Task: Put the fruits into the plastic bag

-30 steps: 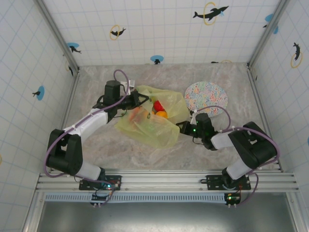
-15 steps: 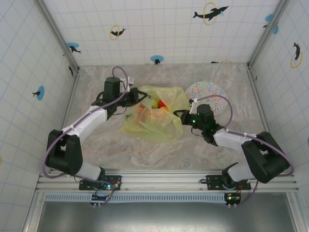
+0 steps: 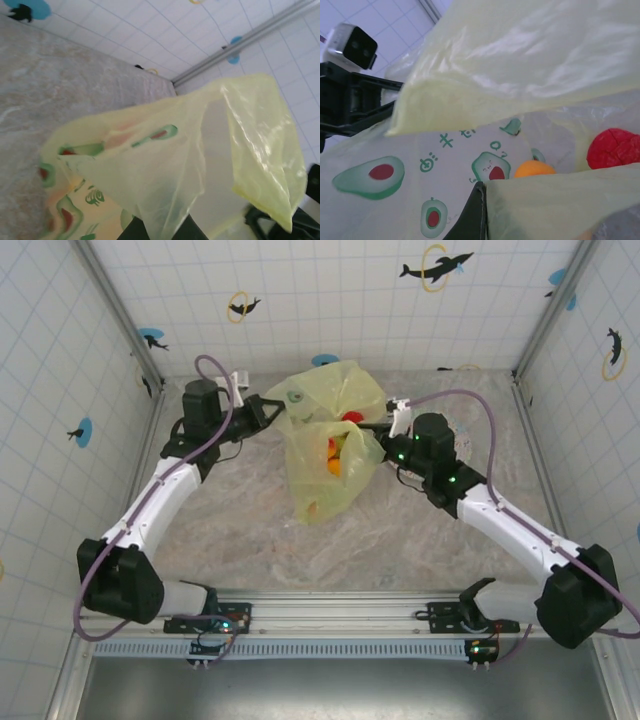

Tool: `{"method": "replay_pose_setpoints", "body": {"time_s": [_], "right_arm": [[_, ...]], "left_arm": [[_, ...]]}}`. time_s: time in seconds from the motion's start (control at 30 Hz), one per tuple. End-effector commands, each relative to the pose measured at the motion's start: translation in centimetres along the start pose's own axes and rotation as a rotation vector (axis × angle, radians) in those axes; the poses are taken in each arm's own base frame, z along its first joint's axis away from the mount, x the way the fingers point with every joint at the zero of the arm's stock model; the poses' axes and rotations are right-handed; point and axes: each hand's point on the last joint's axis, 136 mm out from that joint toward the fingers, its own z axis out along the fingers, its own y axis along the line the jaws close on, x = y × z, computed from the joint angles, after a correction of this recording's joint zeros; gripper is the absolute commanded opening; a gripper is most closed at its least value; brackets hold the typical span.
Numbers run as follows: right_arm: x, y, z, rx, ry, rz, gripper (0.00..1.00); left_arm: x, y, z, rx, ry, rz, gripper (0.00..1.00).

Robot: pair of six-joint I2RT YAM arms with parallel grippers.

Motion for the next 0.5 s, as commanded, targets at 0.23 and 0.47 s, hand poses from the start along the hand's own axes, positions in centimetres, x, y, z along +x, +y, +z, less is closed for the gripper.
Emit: {"method": "replay_pose_setpoints", "body": {"time_s": [0.23, 0.47], "right_arm": [[4.7, -4.2, 2.3, 0.155, 0.157, 0.003, 0.04], [4.2, -4.8, 2.1, 0.204, 0.173, -0.036, 0.06]], "left_arm": [[1.1, 4.3, 1.5, -0.054, 0.052, -0.071, 0.00], [1.1, 5.1, 1.4, -0.087, 0.043, -0.065, 0.00]]}}
